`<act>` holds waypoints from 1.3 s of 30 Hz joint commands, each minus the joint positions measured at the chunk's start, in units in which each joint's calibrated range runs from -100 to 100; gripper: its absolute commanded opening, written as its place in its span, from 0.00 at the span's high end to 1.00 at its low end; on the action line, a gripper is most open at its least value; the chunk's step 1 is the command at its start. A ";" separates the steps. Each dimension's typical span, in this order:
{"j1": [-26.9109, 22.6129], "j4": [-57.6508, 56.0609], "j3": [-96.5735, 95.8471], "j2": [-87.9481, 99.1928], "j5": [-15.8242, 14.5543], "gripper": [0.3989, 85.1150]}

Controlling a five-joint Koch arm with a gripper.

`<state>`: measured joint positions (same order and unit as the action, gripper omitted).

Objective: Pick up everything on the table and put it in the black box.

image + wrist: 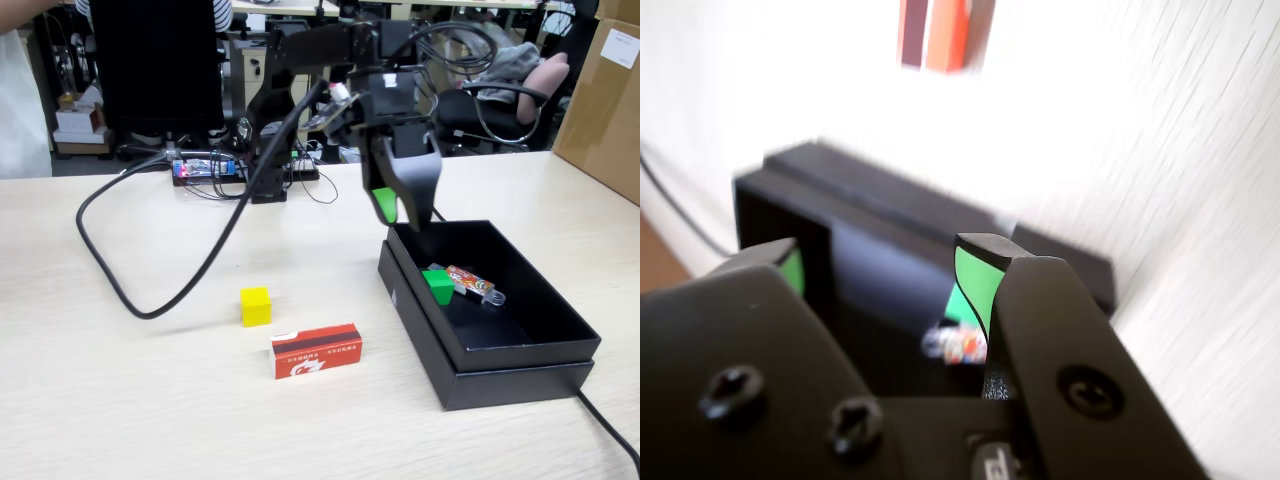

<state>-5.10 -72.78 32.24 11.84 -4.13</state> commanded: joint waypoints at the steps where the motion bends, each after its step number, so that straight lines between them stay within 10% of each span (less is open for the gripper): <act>1: 2.20 1.20 -0.69 5.89 1.86 0.58; 39: 13.92 17.19 -29.70 0.95 8.21 0.47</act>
<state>8.47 -56.91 1.28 12.10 3.74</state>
